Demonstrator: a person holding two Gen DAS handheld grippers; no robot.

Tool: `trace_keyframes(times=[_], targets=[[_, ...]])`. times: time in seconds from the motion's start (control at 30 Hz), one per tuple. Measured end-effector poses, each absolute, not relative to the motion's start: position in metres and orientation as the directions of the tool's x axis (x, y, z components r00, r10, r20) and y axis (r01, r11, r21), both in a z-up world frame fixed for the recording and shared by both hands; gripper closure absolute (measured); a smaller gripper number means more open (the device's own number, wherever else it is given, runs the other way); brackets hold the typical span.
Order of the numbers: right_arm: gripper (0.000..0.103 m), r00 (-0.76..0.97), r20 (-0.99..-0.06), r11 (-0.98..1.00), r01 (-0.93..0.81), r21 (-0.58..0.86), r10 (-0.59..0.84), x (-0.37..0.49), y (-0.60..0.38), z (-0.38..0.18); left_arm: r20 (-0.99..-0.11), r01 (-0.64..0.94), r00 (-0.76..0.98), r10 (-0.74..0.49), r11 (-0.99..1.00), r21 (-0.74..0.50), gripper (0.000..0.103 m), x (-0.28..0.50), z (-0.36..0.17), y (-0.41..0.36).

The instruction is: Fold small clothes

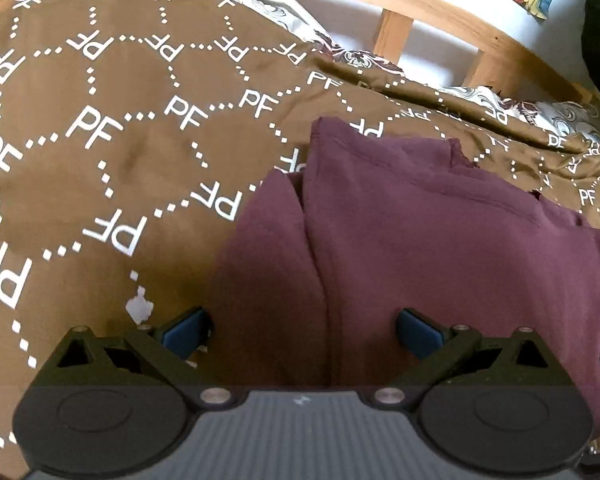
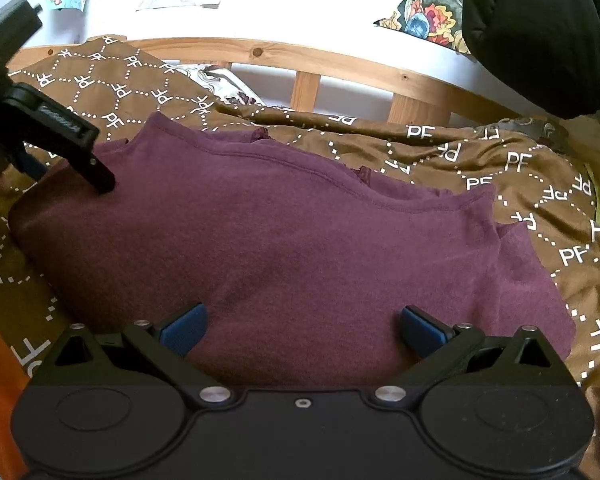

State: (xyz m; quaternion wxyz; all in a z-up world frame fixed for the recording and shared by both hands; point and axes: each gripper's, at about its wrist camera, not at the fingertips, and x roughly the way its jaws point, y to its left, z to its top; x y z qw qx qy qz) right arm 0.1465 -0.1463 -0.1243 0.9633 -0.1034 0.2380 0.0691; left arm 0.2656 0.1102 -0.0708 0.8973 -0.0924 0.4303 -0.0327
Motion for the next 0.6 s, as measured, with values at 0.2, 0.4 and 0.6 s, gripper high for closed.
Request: trace_keyframes(times=[0.2,0.4,0.6], targets=[[0.001,0.871,-0.481,0.972,-0.187,-0.142,0.097,0.1485,-0.1501,-0.1242,-0.772,-0.012,0.625,-0.116,0.987,-0.158,0.001,0.2667,-0.0712,0.1057],[0.001,0.871,-0.481,0.972,-0.187,-0.14,0.098,0.1482,-0.1502,-0.1242,-0.779,-0.018,0.616,-0.114,0.987,-0.159,0.001,0.2666,-0.0686,0.1057],[0.001,0.871,-0.482,0.972,-0.187,-0.14,0.098,0.1484,-0.1502,-0.1244,-0.778,-0.008,0.615,-0.129,0.985,-0.17,0.001,0.2672,-0.0681,0.1092]])
